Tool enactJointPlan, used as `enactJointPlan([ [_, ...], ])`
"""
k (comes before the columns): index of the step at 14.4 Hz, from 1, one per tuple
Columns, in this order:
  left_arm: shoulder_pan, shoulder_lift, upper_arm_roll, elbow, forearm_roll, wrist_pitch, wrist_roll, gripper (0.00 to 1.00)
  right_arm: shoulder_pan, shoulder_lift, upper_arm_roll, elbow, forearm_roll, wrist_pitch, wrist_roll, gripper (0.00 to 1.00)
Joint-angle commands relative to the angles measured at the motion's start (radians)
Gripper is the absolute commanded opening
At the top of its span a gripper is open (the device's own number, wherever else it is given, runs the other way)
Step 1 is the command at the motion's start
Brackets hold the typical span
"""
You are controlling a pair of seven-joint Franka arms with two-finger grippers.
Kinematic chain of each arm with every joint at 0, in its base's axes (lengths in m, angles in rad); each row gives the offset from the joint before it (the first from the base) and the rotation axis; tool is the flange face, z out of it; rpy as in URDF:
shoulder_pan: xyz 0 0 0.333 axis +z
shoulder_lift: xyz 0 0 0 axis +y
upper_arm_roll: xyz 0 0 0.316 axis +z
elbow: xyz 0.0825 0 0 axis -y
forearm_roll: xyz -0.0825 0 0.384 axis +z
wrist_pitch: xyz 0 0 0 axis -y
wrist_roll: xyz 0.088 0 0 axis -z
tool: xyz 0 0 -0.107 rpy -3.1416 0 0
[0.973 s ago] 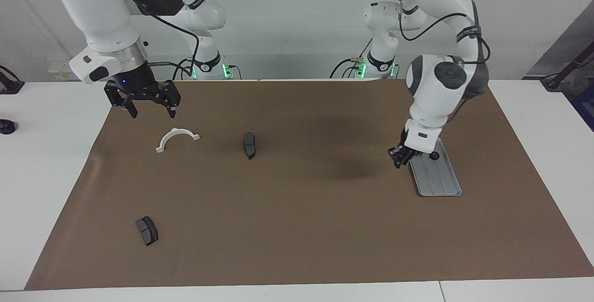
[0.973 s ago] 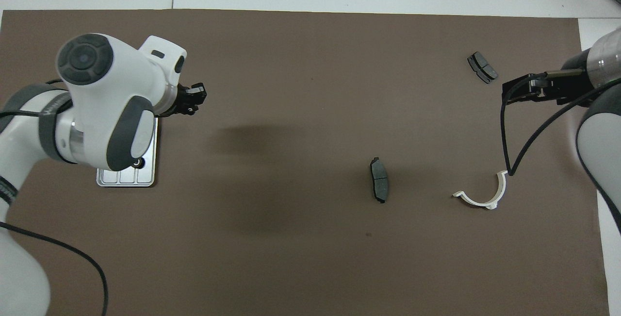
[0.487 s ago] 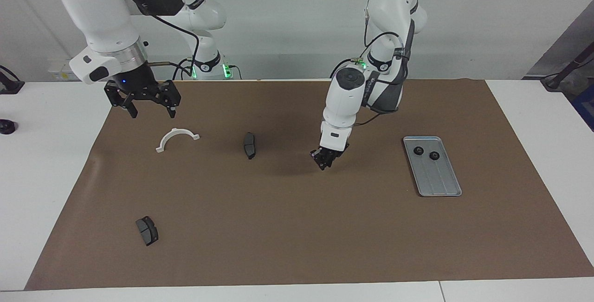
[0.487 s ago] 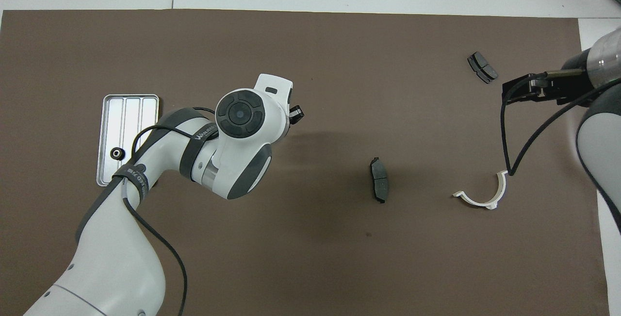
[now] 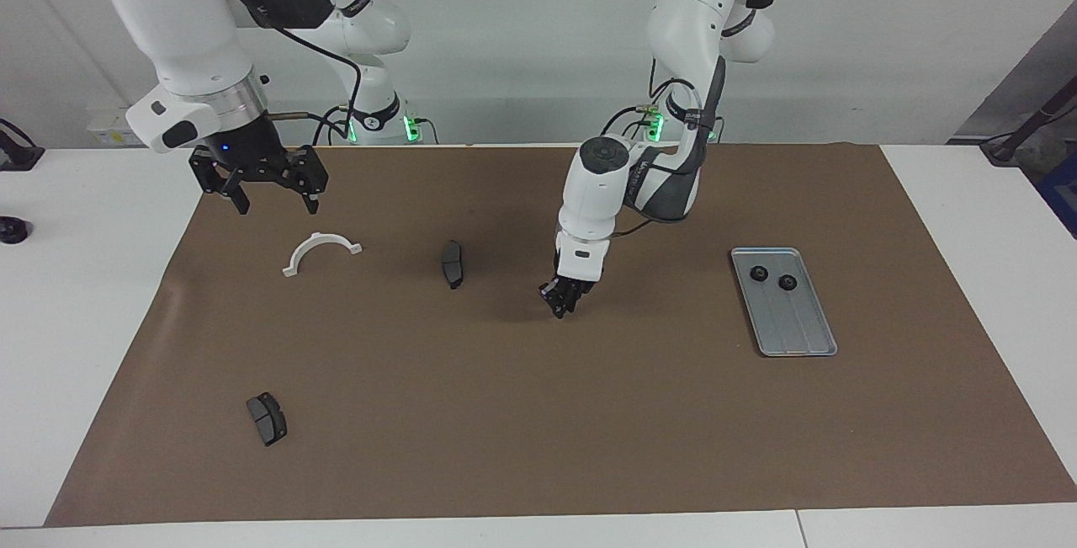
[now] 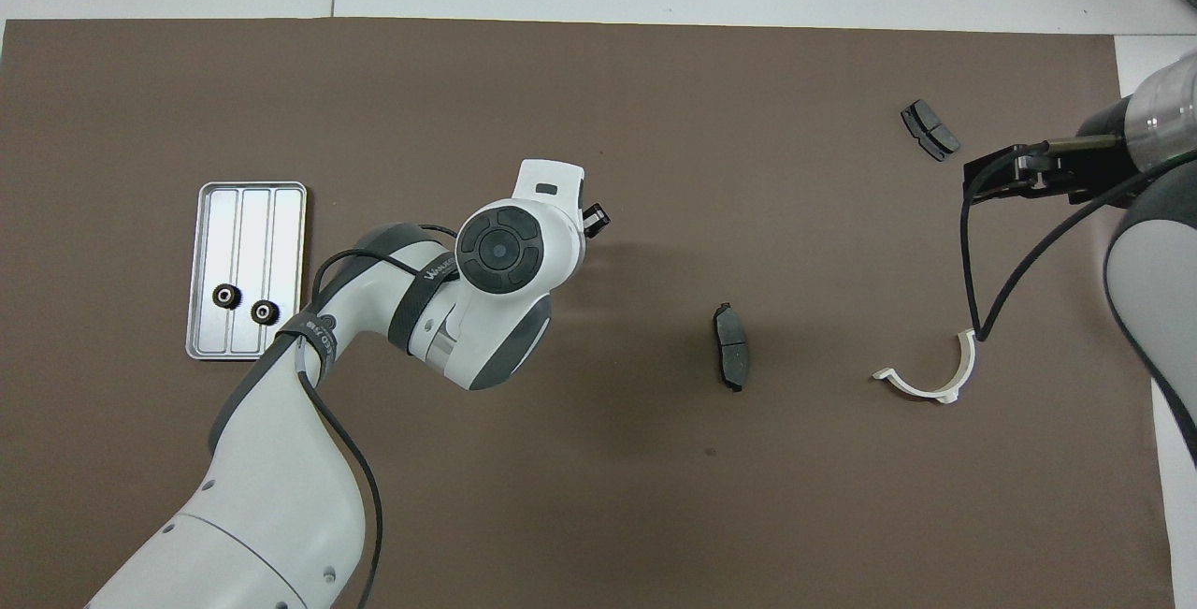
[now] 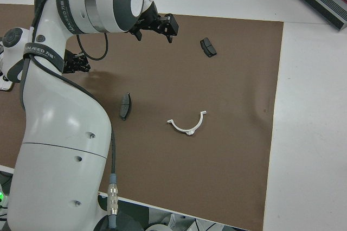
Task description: Place bearing gear from tray to pile
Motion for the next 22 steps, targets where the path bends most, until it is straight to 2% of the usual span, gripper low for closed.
enactJointPlan([
  [1, -0.001, -0.007, 0.02, 0.054, 0.016, -0.094, -0.026, 1.0, 0.004, -0.065, 0.01, -0.114, 0.006, 0.072, 0.013, 1.0],
  [3, 0.011, -0.049, 0.066, 0.128, 0.022, -0.277, -0.015, 1.0, 0.041, -0.068, 0.009, -0.17, 0.008, 0.173, 0.096, 1.0],
  [5, 0.08, -0.134, 0.075, 0.099, 0.022, -0.331, -0.003, 1.0, 0.097, -0.05, 0.009, -0.204, 0.006, 0.221, 0.166, 1.0],
  [7, 0.181, -0.182, 0.072, 0.096, 0.022, -0.429, 0.07, 1.0, 0.144, -0.018, 0.009, -0.247, 0.003, 0.281, 0.234, 1.0],
  [9, 0.273, -0.195, 0.072, 0.094, 0.02, -0.524, 0.213, 1.0, 0.209, 0.049, 0.009, -0.247, -0.014, 0.33, 0.297, 1.0],
  [11, 0.381, -0.203, 0.072, 0.076, 0.02, -0.566, 0.328, 1.0, 0.289, 0.135, 0.007, -0.241, -0.044, 0.442, 0.428, 1.0],
  [13, 0.445, -0.246, 0.075, -0.031, 0.02, -0.529, 0.382, 1.0, 0.34, 0.207, 0.009, -0.214, -0.104, 0.494, 0.508, 1.0],
  [16, 0.548, -0.303, 0.077, -0.229, 0.02, -0.315, 0.419, 1.0, 0.437, 0.335, 0.007, -0.123, -0.145, 0.516, 0.564, 1.0],
  [18, 0.606, -0.312, 0.075, -0.301, 0.02, -0.229, 0.419, 1.0, 0.505, 0.454, 0.006, -0.027, -0.199, 0.517, 0.649, 0.95],
  [19, 0.614, -0.312, 0.075, -0.328, 0.02, -0.202, 0.418, 0.92, 0.521, 0.505, 0.007, 0.021, -0.237, 0.522, 0.685, 0.94],
  [20, 0.616, -0.314, 0.077, -0.354, 0.02, -0.175, 0.416, 0.81, 0.524, 0.525, 0.009, 0.035, -0.256, 0.525, 0.69, 0.91],
  [21, 0.616, -0.314, 0.077, -0.375, 0.02, -0.149, 0.412, 0.74, 0.527, 0.539, 0.009, 0.039, -0.258, 0.546, 0.691, 0.88],
  [22, 0.614, -0.314, 0.075, -0.391, 0.02, -0.129, 0.407, 0.72, 0.535, 0.551, 0.009, 0.042, -0.256, 0.583, 0.691, 0.85],
])
